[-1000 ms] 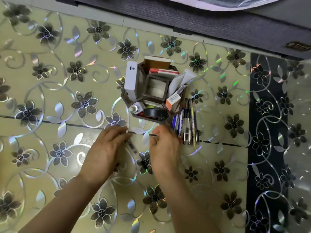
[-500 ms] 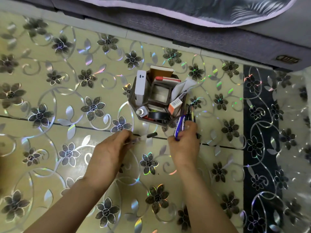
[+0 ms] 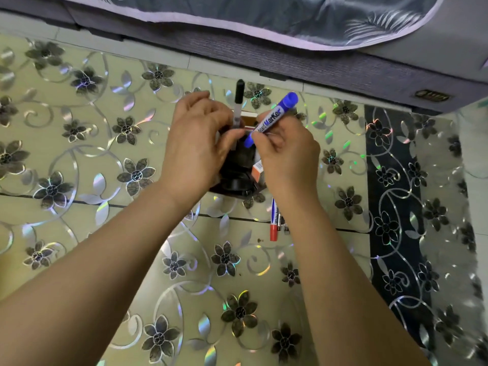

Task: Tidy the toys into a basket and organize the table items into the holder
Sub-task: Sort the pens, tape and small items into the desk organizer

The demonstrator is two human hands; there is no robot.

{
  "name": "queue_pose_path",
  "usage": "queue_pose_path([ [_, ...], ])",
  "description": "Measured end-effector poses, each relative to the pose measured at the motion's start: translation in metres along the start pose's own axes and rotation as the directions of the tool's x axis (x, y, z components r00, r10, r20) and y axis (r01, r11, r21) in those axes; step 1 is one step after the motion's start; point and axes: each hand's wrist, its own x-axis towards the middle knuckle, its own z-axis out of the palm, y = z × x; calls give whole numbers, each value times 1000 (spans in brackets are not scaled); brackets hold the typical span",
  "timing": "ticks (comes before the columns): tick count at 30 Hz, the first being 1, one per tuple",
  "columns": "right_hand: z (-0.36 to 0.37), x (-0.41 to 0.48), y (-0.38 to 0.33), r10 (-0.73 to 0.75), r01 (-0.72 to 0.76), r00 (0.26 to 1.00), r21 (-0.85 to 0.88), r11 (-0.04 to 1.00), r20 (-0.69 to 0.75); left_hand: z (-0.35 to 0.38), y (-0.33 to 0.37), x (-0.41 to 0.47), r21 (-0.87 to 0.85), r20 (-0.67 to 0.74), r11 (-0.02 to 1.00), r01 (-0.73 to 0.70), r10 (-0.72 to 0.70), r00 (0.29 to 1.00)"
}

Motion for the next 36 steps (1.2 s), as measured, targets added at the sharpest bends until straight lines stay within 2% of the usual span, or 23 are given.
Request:
queue_pose_path([
  [5,8,2,13,-9,8,1000,-74,997,-18,21,-13,-1,184,116,983,-9,-13,993],
  [8,8,-1,17,-10,9,1000,-68,998,-21,25,-15,-2,213,135,977,27,-57,989],
  [15,26,-5,24,-54,57,998,-81,995,37,25,-17,-6,135,61,990,40,-49,997],
  [20,15,-35,30,-51,51,998,-20,999,-38,22,4,-26,-9,-46,998,70,-70,996],
  [23,1,-56,57,-25,23,993,-20,1000,-114,28,26,-51,-87,-154,996,5,-19,988],
  [25,-7,-63,80,26,-33,991,-53,998,-134,36,37,-72,-127,-160,991,-33,13,987],
  [28,-20,-66,112,100,-119,986,-135,984,-134,60,50,-100,-173,-9,985,-23,22,1000],
  [32,-30,-58,142,214,-234,971,-228,945,-108,93,55,-117,-176,257,979,106,-58,965],
  [36,-29,-42,158,318,-307,948,-333,892,-22,127,56,-108,-94,369,964,249,-198,908],
])
